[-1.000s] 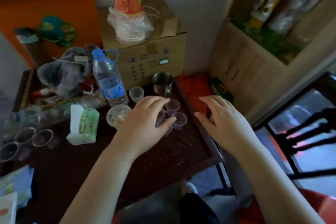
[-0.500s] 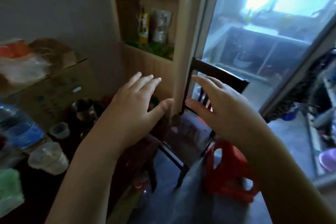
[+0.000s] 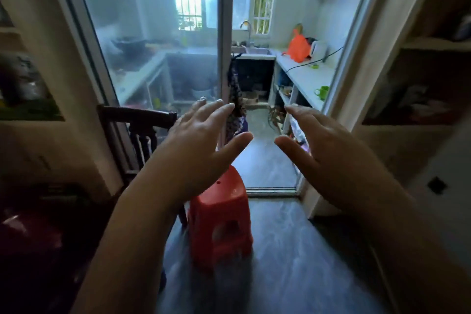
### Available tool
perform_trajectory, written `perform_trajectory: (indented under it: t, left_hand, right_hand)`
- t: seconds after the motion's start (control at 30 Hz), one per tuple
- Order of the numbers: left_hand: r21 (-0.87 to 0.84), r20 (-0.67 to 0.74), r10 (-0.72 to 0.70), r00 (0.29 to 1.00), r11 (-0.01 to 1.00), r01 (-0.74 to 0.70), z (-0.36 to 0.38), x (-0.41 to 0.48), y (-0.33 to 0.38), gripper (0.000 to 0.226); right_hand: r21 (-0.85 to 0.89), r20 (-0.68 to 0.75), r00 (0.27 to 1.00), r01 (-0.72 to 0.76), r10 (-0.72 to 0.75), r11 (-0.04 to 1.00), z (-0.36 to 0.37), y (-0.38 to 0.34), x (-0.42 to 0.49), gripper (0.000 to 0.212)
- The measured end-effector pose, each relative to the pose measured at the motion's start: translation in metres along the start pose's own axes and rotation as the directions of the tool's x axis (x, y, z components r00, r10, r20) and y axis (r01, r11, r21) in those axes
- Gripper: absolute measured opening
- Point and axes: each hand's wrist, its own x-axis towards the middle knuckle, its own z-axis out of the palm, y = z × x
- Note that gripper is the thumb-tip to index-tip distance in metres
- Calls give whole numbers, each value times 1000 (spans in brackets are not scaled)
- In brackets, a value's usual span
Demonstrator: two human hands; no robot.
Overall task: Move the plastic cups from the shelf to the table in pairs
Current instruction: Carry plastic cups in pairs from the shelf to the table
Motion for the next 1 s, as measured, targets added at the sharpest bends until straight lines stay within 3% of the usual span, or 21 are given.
perform_trajectory:
  t: [0.23, 0.43, 0.73, 1.0]
  left_hand:
    - [-52, 34, 206, 978, 978, -204, 77, 56, 143, 86]
    - [-67, 78, 313, 946, 949, -309, 127, 113, 221, 84]
    - [-104, 100, 428, 898, 902, -419, 219, 236, 274, 76]
    - [-62, 41, 460, 887, 887, -457, 296, 395, 293, 76]
  right_hand:
    - [-87, -110, 982, -162, 152, 983, -89, 129, -70, 73]
    - [-124, -179, 957, -253, 229, 960, -133, 212, -88, 70]
    - [-126, -261, 917, -343, 302, 931, -135, 346, -58, 64]
    - [-179, -285, 907, -369, 311, 912, -136, 493, 48, 66]
